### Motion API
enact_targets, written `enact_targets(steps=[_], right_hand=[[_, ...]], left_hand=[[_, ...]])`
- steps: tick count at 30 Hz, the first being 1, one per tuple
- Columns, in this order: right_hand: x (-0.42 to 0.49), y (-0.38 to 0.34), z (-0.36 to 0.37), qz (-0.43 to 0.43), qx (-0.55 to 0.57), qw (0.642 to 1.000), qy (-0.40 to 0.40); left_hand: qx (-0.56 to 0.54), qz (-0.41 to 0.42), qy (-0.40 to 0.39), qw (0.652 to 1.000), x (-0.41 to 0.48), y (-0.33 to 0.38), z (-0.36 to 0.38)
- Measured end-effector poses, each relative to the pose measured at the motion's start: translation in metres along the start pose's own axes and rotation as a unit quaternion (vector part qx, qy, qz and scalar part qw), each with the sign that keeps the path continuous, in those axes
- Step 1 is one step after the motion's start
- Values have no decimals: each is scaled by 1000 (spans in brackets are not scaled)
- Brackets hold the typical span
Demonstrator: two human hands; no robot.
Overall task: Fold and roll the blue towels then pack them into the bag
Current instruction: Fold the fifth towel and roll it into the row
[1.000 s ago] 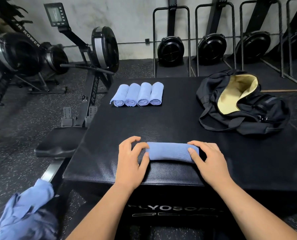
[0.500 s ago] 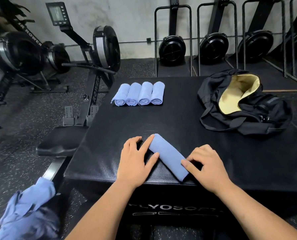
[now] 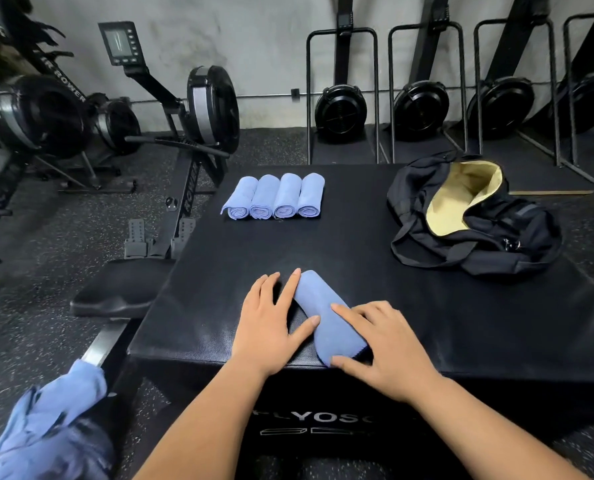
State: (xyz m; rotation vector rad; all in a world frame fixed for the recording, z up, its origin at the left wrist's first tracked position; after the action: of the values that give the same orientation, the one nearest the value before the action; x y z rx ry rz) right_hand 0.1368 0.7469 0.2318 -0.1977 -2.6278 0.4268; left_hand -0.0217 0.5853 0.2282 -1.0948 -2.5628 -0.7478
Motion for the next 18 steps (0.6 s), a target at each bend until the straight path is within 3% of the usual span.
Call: enact_targets(steps=[7,13,18], right_hand=[[19,6,1,115,-79,988,64],[47,25,-2,296,-87,947,90],[48,13,15,247,47,968,28]], left_hand=[[3,27,19,999,3,3,-2],[-38,43,-2,998,26,25,-1],[-154,-21,-129,980,43,40,18]])
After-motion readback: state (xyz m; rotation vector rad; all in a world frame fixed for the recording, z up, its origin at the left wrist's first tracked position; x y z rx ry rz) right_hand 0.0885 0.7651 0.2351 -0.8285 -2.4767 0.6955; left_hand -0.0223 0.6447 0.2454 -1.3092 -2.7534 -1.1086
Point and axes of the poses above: each hand's wrist, its own x-axis towards the middle knuckle, its own z-axis out of the palm, y = z × x, the point moved 6 cm from there along x, towards the middle knuckle, and after that the axes turned 7 degrees about y, right-handed, at the moved point
